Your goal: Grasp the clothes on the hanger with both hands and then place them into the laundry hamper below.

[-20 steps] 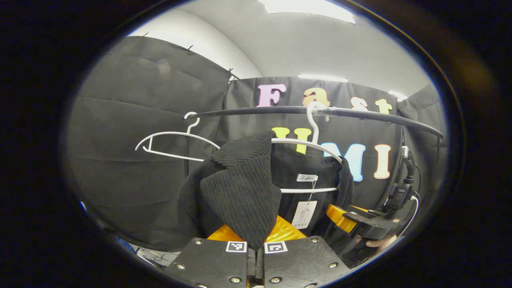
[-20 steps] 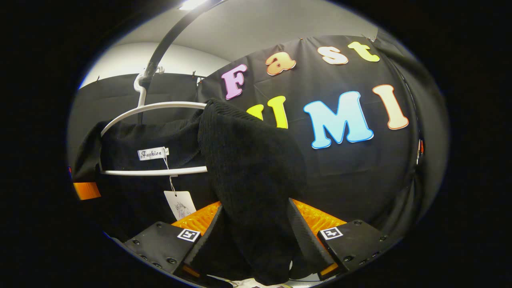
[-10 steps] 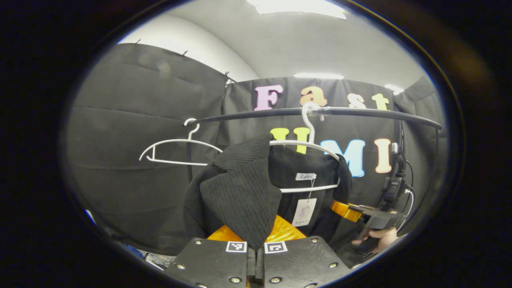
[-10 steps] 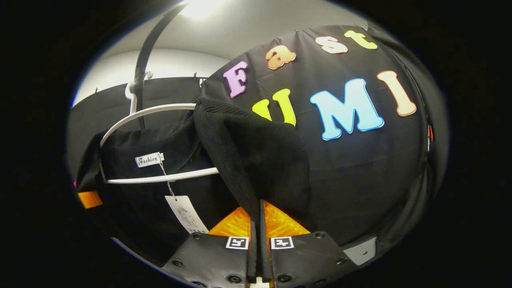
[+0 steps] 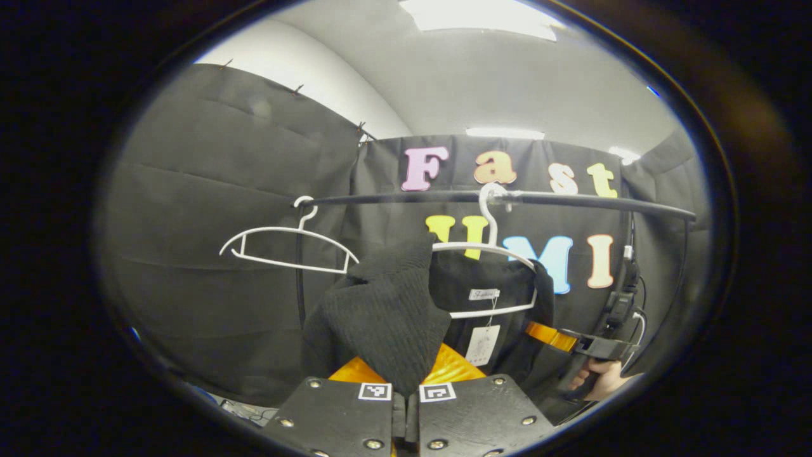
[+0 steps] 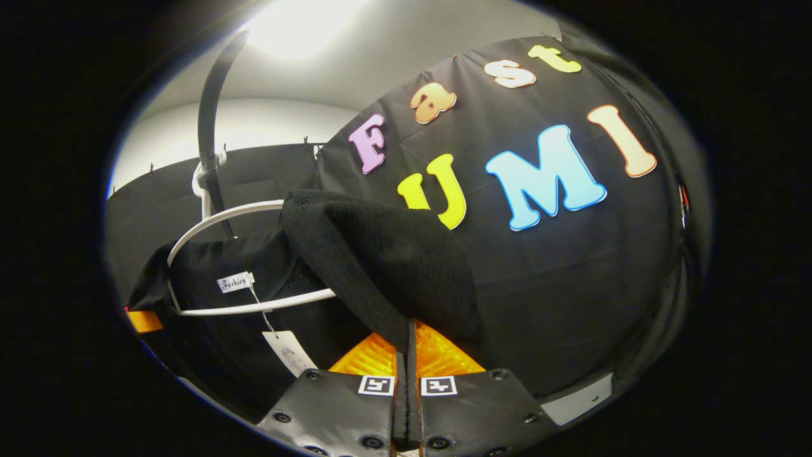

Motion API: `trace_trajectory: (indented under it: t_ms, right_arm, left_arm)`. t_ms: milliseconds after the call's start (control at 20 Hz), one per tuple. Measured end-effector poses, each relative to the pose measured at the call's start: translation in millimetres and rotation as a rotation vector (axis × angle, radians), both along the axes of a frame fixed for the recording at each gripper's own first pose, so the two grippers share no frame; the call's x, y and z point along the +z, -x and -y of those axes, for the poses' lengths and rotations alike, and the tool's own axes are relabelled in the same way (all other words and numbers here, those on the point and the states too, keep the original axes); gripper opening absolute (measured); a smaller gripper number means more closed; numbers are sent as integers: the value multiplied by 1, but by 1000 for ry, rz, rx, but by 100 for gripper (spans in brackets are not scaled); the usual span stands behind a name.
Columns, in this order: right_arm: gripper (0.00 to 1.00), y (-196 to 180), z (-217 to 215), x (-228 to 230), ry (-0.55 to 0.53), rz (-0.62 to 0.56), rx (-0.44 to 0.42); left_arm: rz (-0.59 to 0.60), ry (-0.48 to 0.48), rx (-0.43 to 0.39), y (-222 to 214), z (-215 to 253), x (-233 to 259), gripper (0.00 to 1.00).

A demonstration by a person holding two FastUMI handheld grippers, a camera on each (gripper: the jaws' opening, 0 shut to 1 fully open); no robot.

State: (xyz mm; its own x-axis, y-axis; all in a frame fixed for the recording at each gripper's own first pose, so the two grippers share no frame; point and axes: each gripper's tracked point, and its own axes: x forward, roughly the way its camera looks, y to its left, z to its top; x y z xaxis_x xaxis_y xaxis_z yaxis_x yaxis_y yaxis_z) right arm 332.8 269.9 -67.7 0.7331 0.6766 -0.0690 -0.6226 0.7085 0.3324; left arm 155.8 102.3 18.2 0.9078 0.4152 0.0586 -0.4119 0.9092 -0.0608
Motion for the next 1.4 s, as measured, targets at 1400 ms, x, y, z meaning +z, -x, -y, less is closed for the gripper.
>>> trace_trajectory:
  t_ms: [1400]
  right_arm:
    - [2,-102,31,32,-70,95,-228]
  left_arm:
    - [141,2,69,19,-130,86,1]
